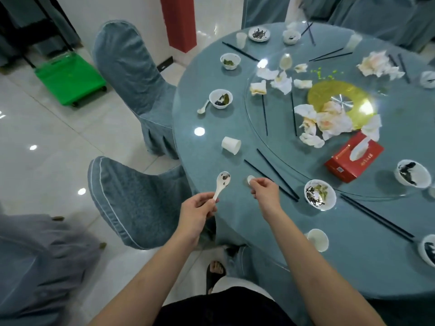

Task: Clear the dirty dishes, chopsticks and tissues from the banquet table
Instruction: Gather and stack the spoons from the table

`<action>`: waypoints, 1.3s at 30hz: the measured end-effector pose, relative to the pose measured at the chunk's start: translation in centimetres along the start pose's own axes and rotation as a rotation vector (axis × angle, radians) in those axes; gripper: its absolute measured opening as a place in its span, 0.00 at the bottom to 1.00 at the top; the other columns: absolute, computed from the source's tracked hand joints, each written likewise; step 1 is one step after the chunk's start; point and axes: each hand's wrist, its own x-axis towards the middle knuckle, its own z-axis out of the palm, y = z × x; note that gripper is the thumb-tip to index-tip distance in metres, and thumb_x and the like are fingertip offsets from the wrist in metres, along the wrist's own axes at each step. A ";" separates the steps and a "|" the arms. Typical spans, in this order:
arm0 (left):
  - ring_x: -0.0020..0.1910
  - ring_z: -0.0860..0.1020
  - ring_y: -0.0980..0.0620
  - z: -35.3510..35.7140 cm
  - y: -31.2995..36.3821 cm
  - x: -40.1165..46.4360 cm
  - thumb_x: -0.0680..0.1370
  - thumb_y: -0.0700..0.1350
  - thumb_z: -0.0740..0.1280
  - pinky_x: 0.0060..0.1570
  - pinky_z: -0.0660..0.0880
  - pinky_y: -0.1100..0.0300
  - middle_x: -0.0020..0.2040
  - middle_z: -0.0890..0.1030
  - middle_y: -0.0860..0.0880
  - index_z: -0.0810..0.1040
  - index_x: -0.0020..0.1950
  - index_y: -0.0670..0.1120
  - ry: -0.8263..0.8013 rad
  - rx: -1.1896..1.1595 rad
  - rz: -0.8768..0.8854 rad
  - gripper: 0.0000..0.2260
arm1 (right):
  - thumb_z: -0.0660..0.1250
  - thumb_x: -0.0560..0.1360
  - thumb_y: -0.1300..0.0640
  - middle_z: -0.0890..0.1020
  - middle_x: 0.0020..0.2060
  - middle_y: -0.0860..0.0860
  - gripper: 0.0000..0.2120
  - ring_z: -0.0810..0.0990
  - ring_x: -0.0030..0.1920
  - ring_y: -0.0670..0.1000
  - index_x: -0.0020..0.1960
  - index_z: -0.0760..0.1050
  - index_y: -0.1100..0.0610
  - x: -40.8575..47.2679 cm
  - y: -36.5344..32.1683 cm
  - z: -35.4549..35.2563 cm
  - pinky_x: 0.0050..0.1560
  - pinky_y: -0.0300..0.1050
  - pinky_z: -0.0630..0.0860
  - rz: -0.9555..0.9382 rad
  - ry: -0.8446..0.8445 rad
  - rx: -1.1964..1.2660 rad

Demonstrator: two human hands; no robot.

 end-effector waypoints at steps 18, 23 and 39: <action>0.43 0.81 0.52 -1.9 0.8 3.0 0.82 0.35 0.67 0.51 0.79 0.56 0.49 0.87 0.46 0.84 0.56 0.45 0.040 -0.033 -0.034 0.09 | 0.69 0.79 0.61 0.82 0.43 0.55 0.04 0.78 0.39 0.53 0.46 0.79 0.58 7.5 6.2 -0.3 0.39 0.44 0.70 0.041 0.163 -0.642; 0.45 0.81 0.52 -3.2 0.8 2.6 0.82 0.36 0.67 0.53 0.79 0.55 0.51 0.87 0.45 0.85 0.56 0.45 0.080 -0.054 -0.017 0.09 | 0.69 0.80 0.58 0.82 0.41 0.53 0.05 0.80 0.43 0.54 0.47 0.80 0.59 6.1 5.1 1.3 0.43 0.46 0.72 -0.015 0.127 -0.523; 0.45 0.82 0.53 -13.0 2.9 2.2 0.82 0.37 0.67 0.46 0.80 0.62 0.50 0.87 0.47 0.85 0.59 0.46 0.103 -0.107 0.115 0.10 | 0.71 0.79 0.56 0.82 0.34 0.51 0.07 0.79 0.34 0.48 0.43 0.80 0.57 -9.6 -6.2 15.9 0.35 0.42 0.72 -0.078 -0.405 0.026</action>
